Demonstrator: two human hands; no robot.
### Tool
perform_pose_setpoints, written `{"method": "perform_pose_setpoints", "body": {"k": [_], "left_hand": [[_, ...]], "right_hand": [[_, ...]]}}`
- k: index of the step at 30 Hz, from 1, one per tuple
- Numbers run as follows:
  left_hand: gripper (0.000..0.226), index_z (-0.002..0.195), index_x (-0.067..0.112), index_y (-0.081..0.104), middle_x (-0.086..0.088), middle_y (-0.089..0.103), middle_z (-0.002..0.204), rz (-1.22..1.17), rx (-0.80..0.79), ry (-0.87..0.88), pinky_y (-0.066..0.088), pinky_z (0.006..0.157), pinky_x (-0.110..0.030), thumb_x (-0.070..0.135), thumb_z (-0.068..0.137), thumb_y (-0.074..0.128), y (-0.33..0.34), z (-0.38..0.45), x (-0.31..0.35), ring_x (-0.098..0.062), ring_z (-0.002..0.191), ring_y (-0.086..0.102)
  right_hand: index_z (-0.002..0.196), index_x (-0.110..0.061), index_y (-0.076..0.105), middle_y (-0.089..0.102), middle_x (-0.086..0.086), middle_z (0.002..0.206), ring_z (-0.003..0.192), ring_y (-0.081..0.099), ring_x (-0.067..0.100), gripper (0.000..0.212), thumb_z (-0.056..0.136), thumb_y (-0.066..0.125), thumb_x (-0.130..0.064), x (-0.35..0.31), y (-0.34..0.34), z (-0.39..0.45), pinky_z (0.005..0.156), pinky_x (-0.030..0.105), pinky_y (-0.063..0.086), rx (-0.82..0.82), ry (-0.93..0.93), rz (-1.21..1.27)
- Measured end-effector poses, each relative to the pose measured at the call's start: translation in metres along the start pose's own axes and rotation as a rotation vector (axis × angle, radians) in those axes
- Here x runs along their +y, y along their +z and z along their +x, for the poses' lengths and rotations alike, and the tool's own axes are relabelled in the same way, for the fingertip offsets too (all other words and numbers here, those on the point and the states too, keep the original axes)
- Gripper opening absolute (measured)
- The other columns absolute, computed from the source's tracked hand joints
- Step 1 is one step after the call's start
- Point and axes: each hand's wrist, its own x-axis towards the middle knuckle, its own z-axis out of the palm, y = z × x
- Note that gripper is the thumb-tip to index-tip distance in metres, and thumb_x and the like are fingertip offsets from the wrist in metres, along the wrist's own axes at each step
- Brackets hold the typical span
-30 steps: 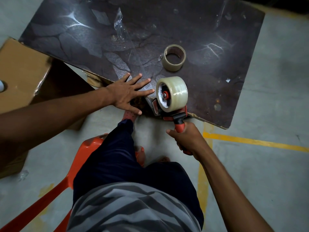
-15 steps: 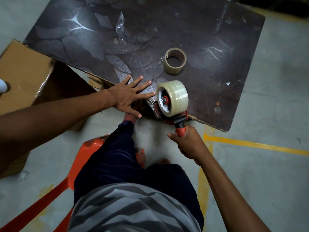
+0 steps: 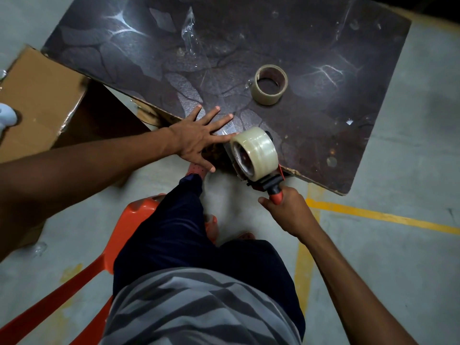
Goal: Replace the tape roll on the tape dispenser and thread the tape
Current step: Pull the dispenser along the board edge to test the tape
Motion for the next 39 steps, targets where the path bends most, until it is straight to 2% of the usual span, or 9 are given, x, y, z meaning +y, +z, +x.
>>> {"method": "perform_pose_setpoints", "body": {"k": [3, 9, 15, 19, 22, 25, 31, 35, 39], "left_hand": [[0.112, 0.141, 0.054, -0.043, -0.009, -0.035, 0.173, -0.010, -0.008, -0.004, 0.005, 0.125, -0.077, 0.106, 0.065, 0.020, -0.002, -0.001, 0.000, -0.047, 0.161, -0.022], [0.119, 0.140, 0.050, -0.048, -0.009, -0.035, 0.173, -0.018, -0.035, -0.032, 0.002, 0.125, -0.076, 0.107, 0.061, 0.020, -0.005, -0.001, 0.003, -0.045, 0.160, -0.024], [0.123, 0.149, 0.042, -0.035, -0.010, -0.034, 0.173, 0.007, -0.050, -0.030, 0.003, 0.125, -0.076, 0.107, 0.059, 0.019, -0.007, -0.001, 0.004, -0.046, 0.161, -0.022], [0.131, 0.159, 0.038, -0.027, -0.010, -0.035, 0.172, 0.015, -0.069, -0.030, 0.002, 0.125, -0.076, 0.107, 0.056, 0.015, -0.009, -0.003, 0.005, -0.046, 0.161, -0.022], [0.132, 0.164, 0.040, -0.018, -0.009, -0.035, 0.173, 0.007, -0.065, -0.030, 0.003, 0.125, -0.076, 0.107, 0.056, 0.017, -0.010, -0.003, 0.005, -0.047, 0.161, -0.021], [0.128, 0.154, 0.047, -0.036, -0.009, -0.036, 0.172, -0.011, -0.063, -0.033, 0.001, 0.125, -0.076, 0.108, 0.054, 0.017, -0.008, -0.002, 0.005, -0.046, 0.160, -0.023], [0.130, 0.153, 0.046, -0.041, -0.011, -0.032, 0.173, -0.010, 0.018, 0.013, 0.000, 0.124, -0.078, 0.107, 0.066, 0.034, 0.006, -0.004, 0.004, -0.049, 0.160, -0.020], [0.128, 0.142, 0.051, -0.050, -0.010, -0.030, 0.174, -0.013, 0.049, 0.039, 0.001, 0.123, -0.079, 0.107, 0.067, 0.036, 0.014, -0.004, 0.006, -0.048, 0.161, -0.018], [0.126, 0.148, 0.051, -0.042, -0.008, -0.033, 0.174, 0.007, 0.028, 0.021, 0.006, 0.121, -0.082, 0.110, 0.064, 0.030, 0.016, -0.001, 0.004, -0.048, 0.161, -0.019]], "right_hand": [[0.073, -0.012, 0.047, 0.051, 0.009, 0.061, 0.047, 0.047, 0.024, 0.041, 0.098, 0.072, -0.034, -0.004, 0.004, 0.002, 0.049, 0.033, 0.040, -0.025, 0.050, 0.060], [0.071, -0.016, 0.042, 0.044, 0.007, 0.054, 0.036, 0.041, 0.022, 0.043, 0.099, 0.069, -0.034, -0.009, 0.011, -0.002, 0.039, 0.024, 0.033, -0.009, 0.180, 0.144], [0.066, -0.018, 0.043, 0.046, 0.005, 0.060, 0.051, 0.043, 0.023, 0.045, 0.095, 0.072, -0.035, -0.018, 0.024, -0.004, 0.064, 0.037, 0.041, -0.004, 0.188, 0.158], [0.080, -0.013, 0.048, 0.052, 0.007, 0.065, 0.042, 0.048, 0.021, 0.034, 0.097, 0.069, -0.035, -0.026, 0.014, -0.004, 0.040, 0.024, 0.041, -0.021, 0.215, 0.112], [0.077, -0.012, 0.048, 0.053, 0.008, 0.062, 0.039, 0.049, 0.023, 0.036, 0.099, 0.067, -0.033, -0.031, 0.007, -0.006, 0.036, 0.022, 0.039, -0.030, 0.209, 0.051], [0.071, -0.013, 0.048, 0.050, 0.008, 0.059, 0.037, 0.046, 0.023, 0.040, 0.099, 0.069, -0.031, -0.022, 0.005, -0.011, 0.033, 0.020, 0.033, -0.007, 0.193, 0.060], [0.066, -0.016, 0.051, 0.052, 0.005, 0.056, 0.046, 0.047, 0.020, 0.040, 0.096, 0.073, -0.030, -0.003, 0.013, -0.018, 0.058, 0.032, 0.039, 0.040, 0.131, 0.109], [0.065, -0.019, 0.046, 0.054, 0.008, 0.061, 0.054, 0.050, 0.029, 0.043, 0.097, 0.072, -0.030, 0.000, 0.010, -0.019, 0.061, 0.035, 0.043, 0.037, 0.076, 0.062], [0.068, -0.020, 0.044, 0.058, 0.015, 0.078, 0.069, 0.053, 0.030, 0.043, 0.100, 0.069, -0.032, -0.003, 0.007, -0.021, 0.064, 0.038, 0.044, 0.016, 0.023, -0.003]]}}
